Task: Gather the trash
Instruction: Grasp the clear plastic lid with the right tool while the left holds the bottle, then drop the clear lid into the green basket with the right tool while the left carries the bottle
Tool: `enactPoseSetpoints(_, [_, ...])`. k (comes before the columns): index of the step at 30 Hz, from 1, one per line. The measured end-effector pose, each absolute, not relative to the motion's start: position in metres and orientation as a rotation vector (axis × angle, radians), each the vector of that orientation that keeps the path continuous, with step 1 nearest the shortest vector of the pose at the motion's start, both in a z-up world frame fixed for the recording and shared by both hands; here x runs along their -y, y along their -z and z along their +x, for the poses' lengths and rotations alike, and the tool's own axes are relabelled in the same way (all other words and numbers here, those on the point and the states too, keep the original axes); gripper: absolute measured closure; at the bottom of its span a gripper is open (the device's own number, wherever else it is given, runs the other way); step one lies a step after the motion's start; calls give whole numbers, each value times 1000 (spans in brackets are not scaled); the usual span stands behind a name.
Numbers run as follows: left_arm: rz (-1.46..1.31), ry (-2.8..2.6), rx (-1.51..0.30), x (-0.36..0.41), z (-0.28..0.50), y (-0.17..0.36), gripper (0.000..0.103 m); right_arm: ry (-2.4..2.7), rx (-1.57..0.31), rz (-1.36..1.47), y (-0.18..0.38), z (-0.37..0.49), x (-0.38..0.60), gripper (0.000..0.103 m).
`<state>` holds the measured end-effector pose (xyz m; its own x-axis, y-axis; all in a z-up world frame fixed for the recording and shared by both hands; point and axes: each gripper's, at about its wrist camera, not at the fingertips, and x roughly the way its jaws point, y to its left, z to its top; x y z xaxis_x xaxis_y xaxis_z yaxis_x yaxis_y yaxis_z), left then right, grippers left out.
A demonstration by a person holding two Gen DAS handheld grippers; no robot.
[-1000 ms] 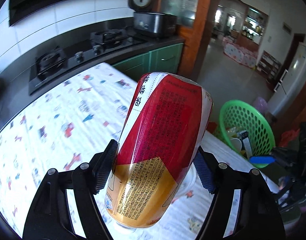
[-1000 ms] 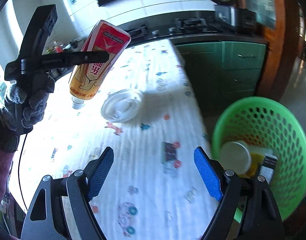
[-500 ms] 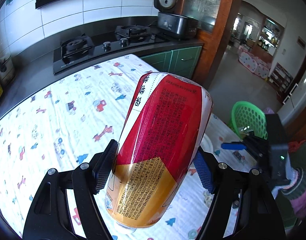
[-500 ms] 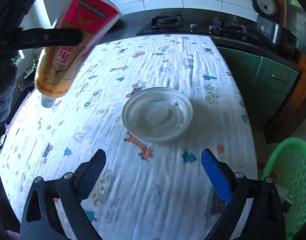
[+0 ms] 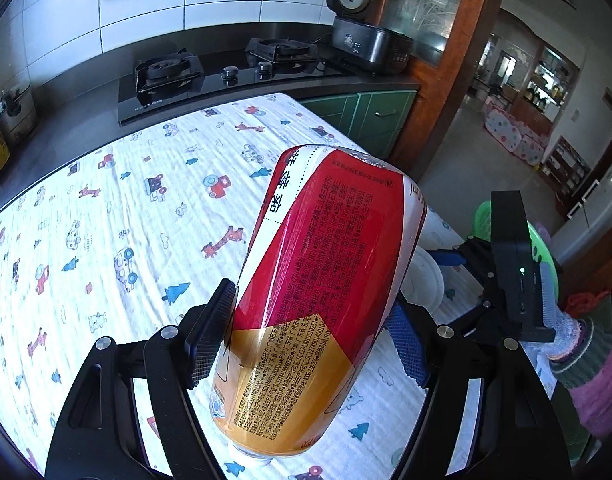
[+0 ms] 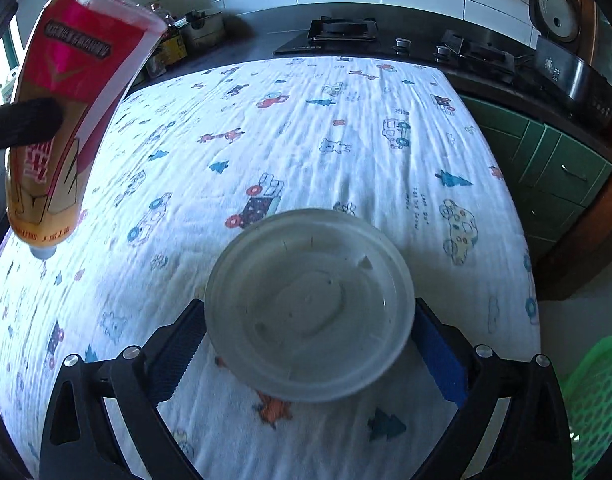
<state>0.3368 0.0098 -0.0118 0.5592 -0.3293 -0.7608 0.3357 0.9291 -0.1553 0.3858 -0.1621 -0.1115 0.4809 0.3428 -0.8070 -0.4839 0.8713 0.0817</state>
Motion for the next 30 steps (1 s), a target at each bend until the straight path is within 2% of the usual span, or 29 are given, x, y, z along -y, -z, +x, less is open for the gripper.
enactPoseSetpoints(2, [12,389,-896,-9,336,12,31,-492,-938,-169,112,387,159,7])
enactPoseSetpoints(4, [8,389,-898,-10,335,13,31,-479,-925,-176,111,386,158,12])
enactPoseSetpoints(16, [4,413,-897,3,320,13,31,-446,-888,-108,94,353,183,13])
enactPoseSetpoints(30, [38,548,-894,76,289,11,31,-231,-845,20,72,273,301,13])
